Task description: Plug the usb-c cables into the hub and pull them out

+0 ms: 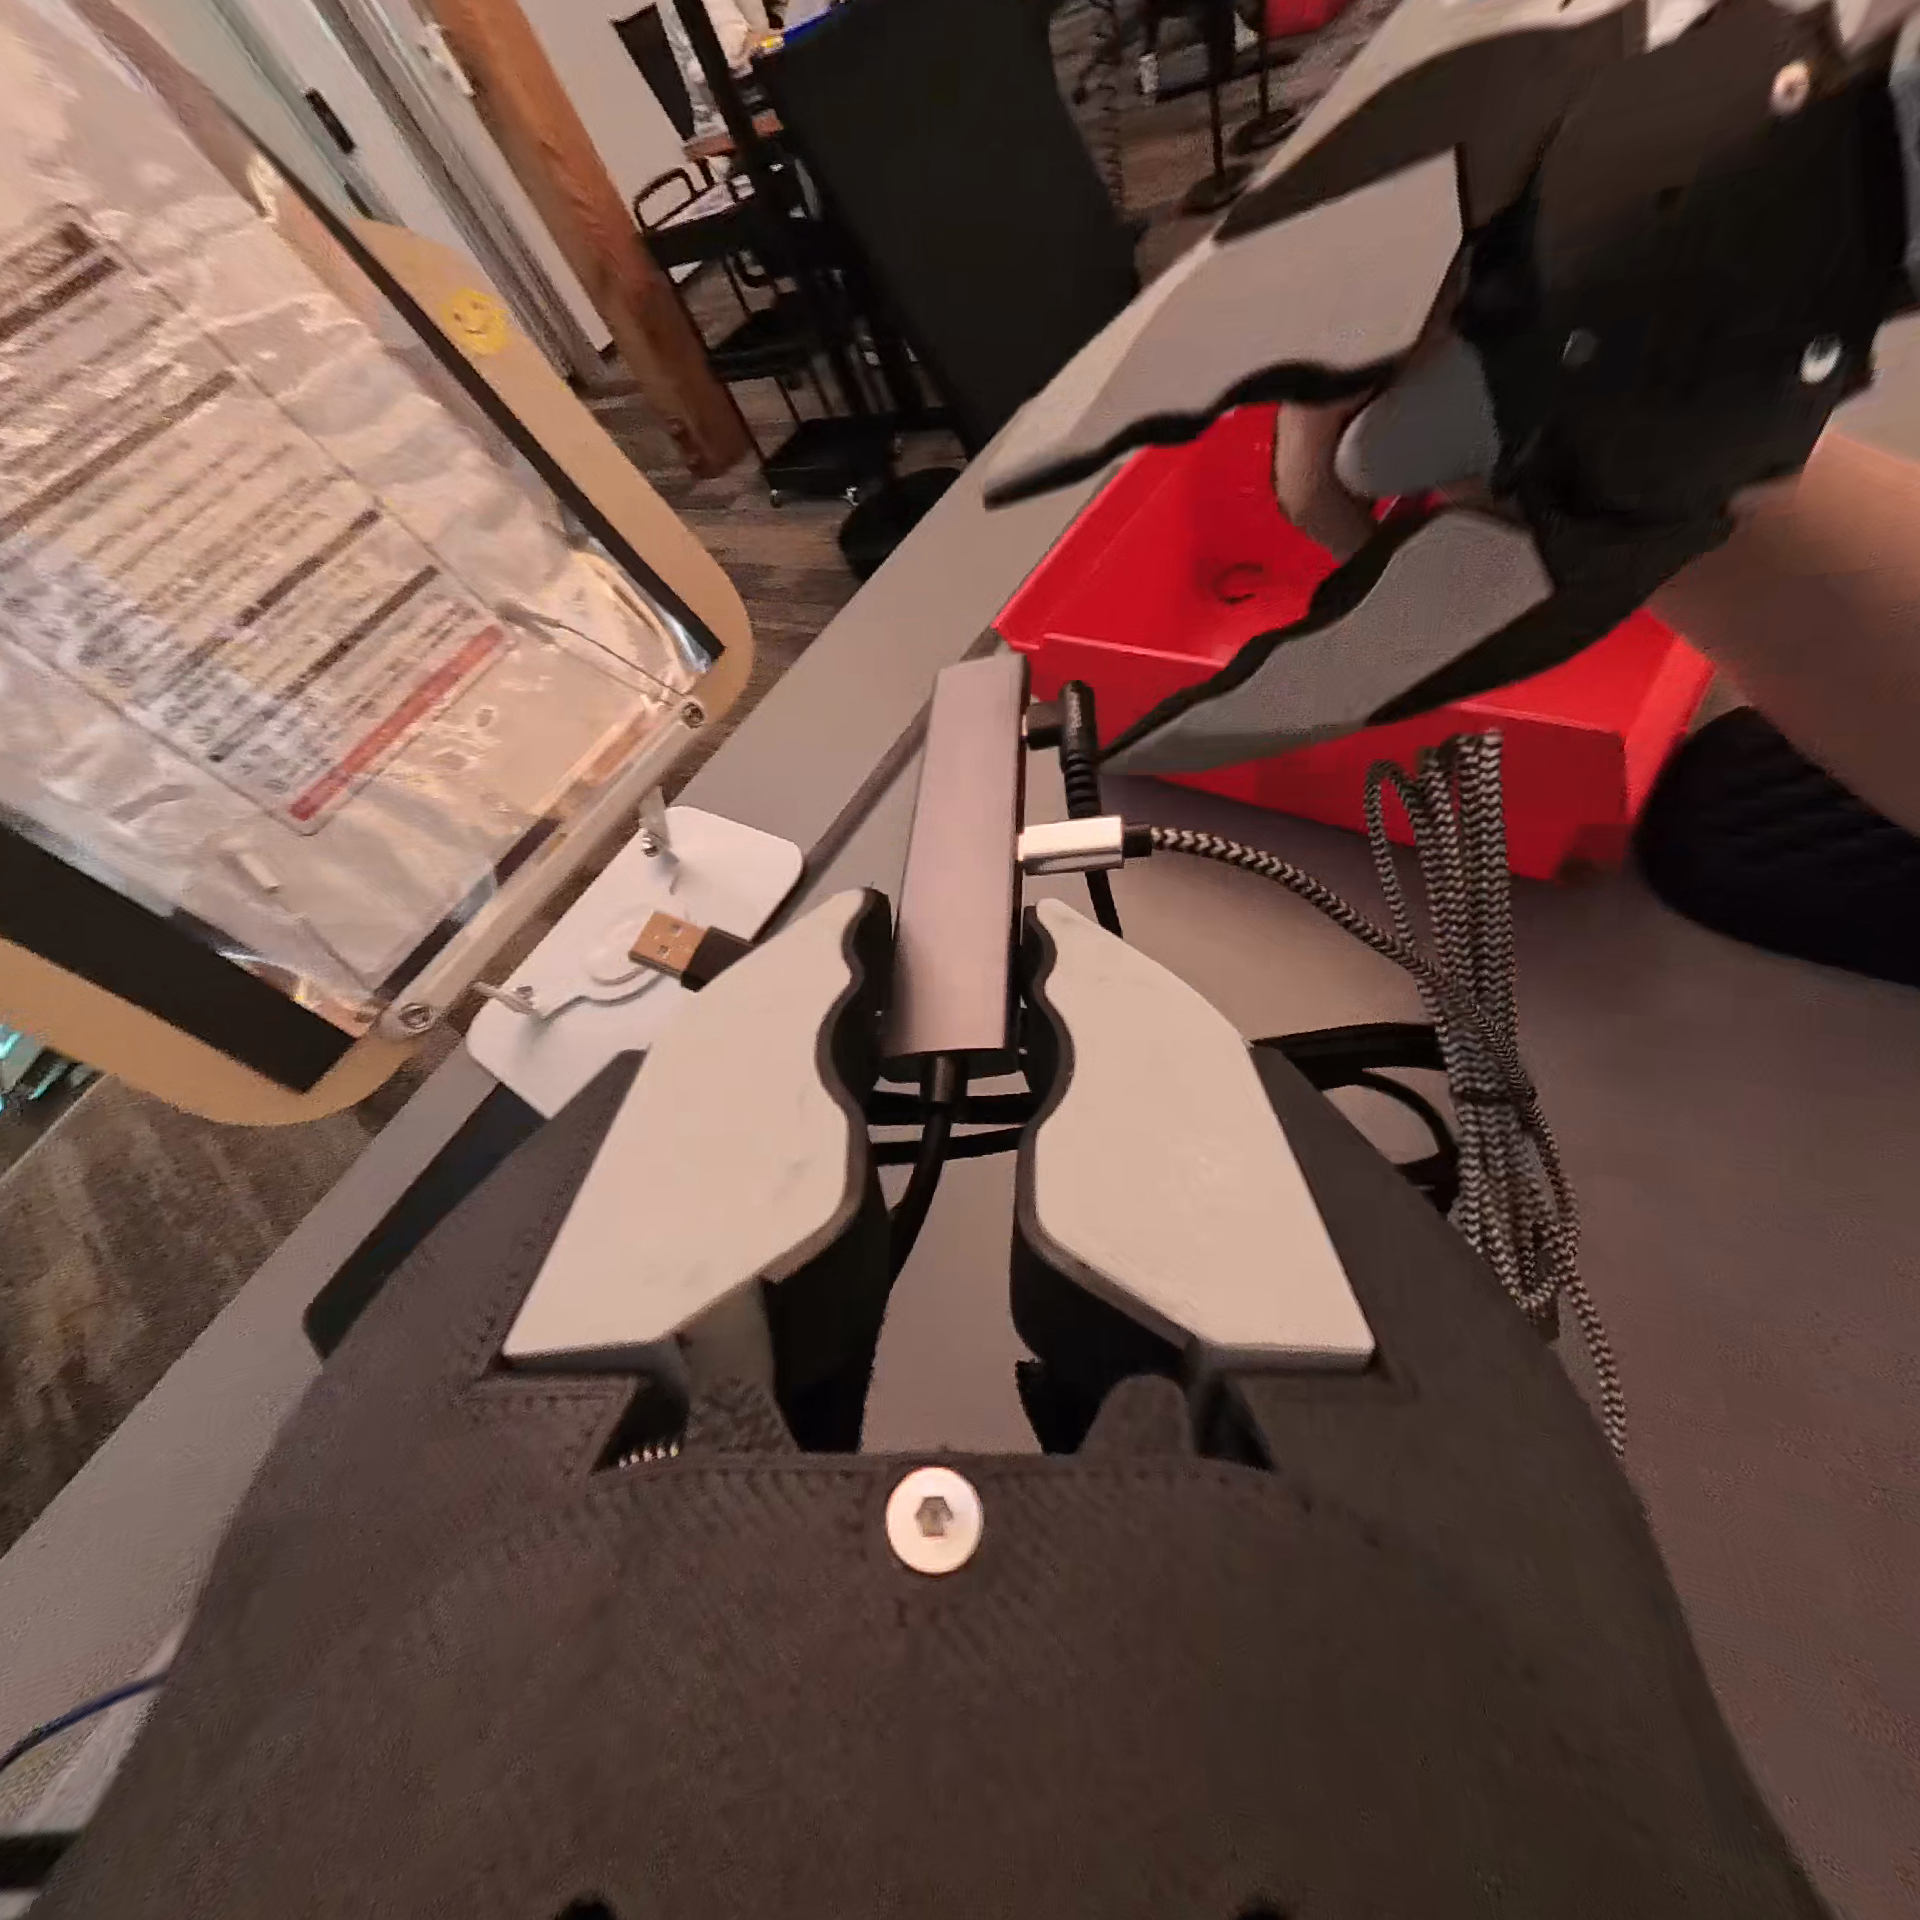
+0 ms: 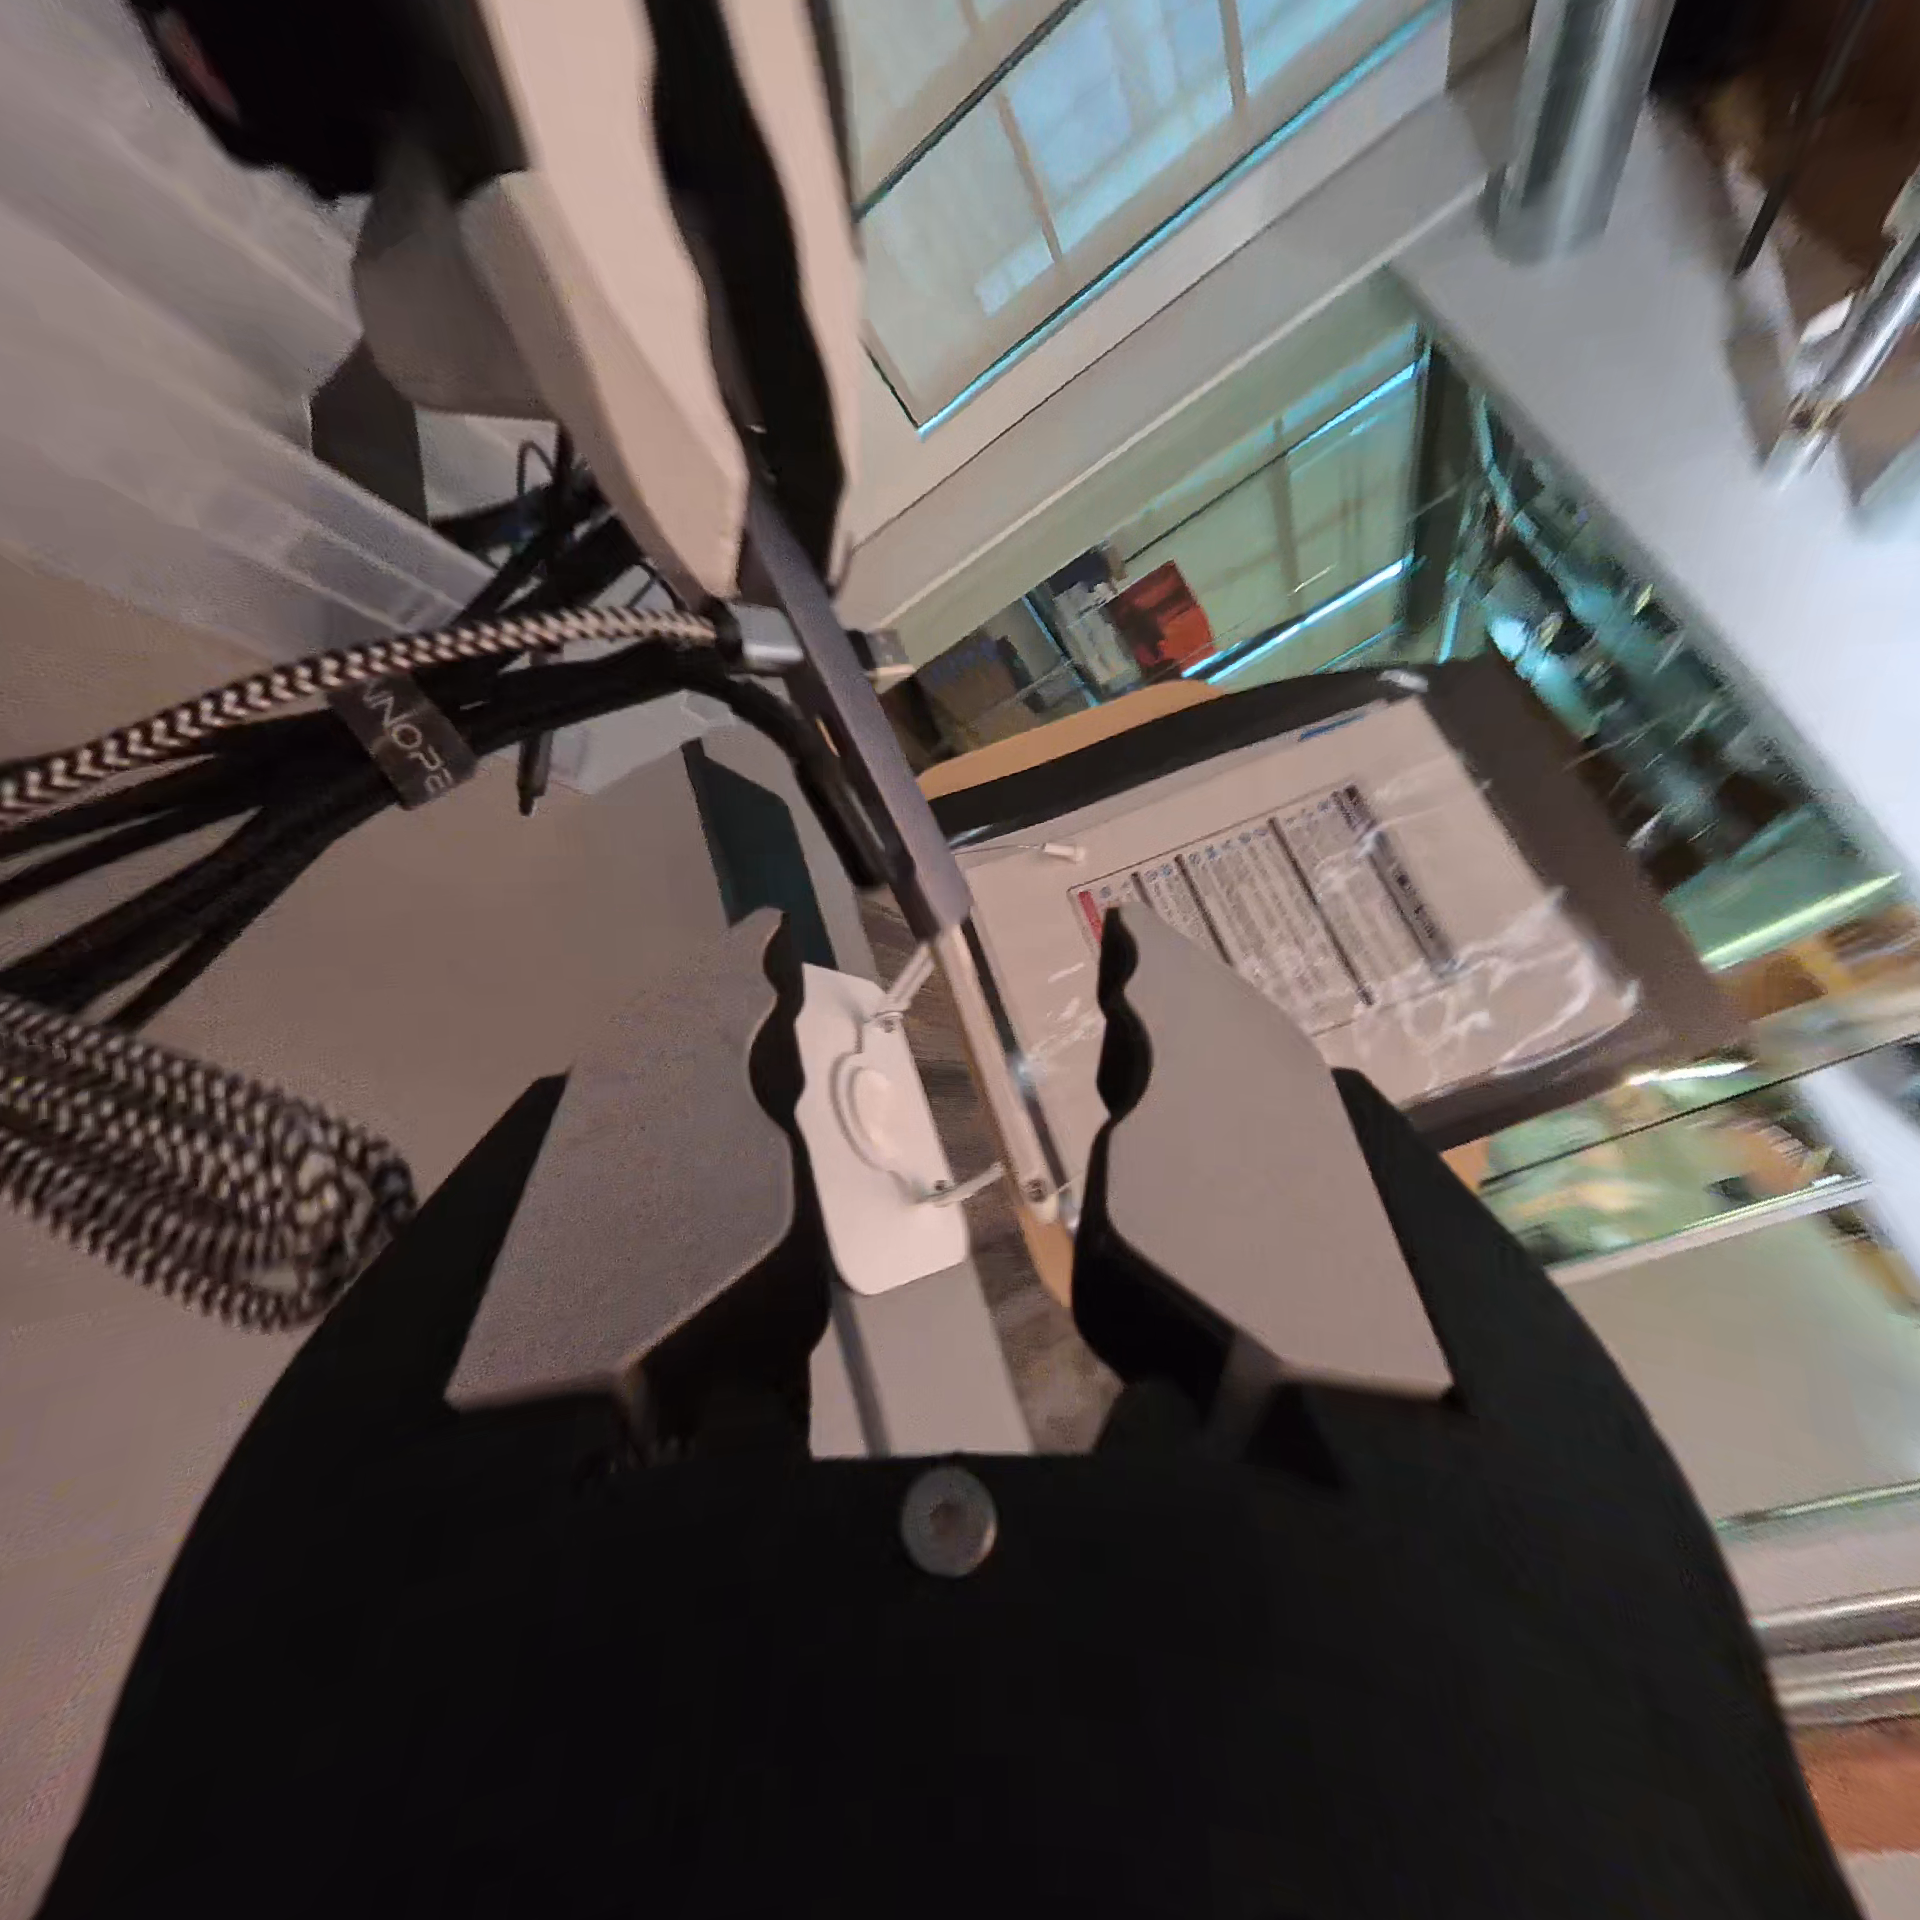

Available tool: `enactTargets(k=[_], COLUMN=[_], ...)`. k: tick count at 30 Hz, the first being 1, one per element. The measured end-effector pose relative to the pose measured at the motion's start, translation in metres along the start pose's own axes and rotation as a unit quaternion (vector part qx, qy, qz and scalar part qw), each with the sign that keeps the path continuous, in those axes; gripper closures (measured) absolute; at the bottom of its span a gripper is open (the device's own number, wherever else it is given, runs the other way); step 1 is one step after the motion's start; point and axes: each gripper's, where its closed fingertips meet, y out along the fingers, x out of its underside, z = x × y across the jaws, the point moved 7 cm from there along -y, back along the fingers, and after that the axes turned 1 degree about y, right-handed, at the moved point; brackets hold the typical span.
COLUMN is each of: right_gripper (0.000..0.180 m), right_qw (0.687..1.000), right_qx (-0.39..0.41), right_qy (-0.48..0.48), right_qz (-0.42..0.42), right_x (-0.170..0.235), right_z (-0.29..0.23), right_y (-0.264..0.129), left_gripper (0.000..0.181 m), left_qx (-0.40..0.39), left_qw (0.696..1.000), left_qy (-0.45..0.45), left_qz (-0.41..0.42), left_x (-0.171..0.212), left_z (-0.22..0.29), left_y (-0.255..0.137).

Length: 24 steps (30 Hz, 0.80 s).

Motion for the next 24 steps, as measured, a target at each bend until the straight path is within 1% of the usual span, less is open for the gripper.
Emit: enactTargets(k=[4,6,10,14,15,16,17,19,21,24], right_gripper=[0.142,0.157,0.169,0.169,0.169,0.169,0.169,0.169,0.169,0.168], right_qw=[0.996,0.993,0.983,0.970,0.966,0.964,0.964,0.962,0.960,0.961], right_qx=[0.025,0.034,0.059,0.089,0.096,0.099,0.100,0.104,0.106,0.105], right_qy=[-0.083,-0.111,-0.175,-0.226,-0.239,-0.244,-0.247,-0.252,-0.255,-0.254], right_qz=[0.001,0.011,-0.001,-0.014,-0.017,-0.019,-0.025,-0.030,-0.031,-0.036], right_x=[-0.004,-0.006,-0.007,-0.009,-0.008,-0.008,-0.006,-0.004,-0.002,-0.002], right_z=[-0.017,-0.022,-0.027,-0.031,-0.033,-0.033,-0.033,-0.033,-0.033,-0.033], right_y=[0.009,0.010,0.010,0.011,0.011,0.012,0.012,0.013,0.013,0.014], left_gripper=[0.157,0.157,0.157,0.157,0.149,0.135,0.126,0.120,0.120,0.121], left_qx=[0.028,0.043,0.069,0.103,0.114,0.122,0.128,0.128,0.113,0.111], left_qw=[1.000,0.999,0.997,0.992,0.990,0.987,0.984,0.980,0.979,0.977], left_qy=[-0.009,-0.016,-0.036,-0.061,-0.077,-0.094,-0.109,-0.126,-0.118,-0.082], left_qz=[0.000,0.002,0.012,0.026,0.033,0.041,0.052,0.090,0.118,0.164], left_x=[0.002,0.002,0.002,0.001,0.000,-0.002,-0.003,-0.006,-0.005,-0.005], left_z=[0.007,0.009,0.010,0.007,0.003,-0.001,-0.007,-0.019,-0.029,-0.026], left_y=[0.007,0.009,0.009,0.000,-0.006,-0.013,-0.021,-0.038,-0.052,-0.060])
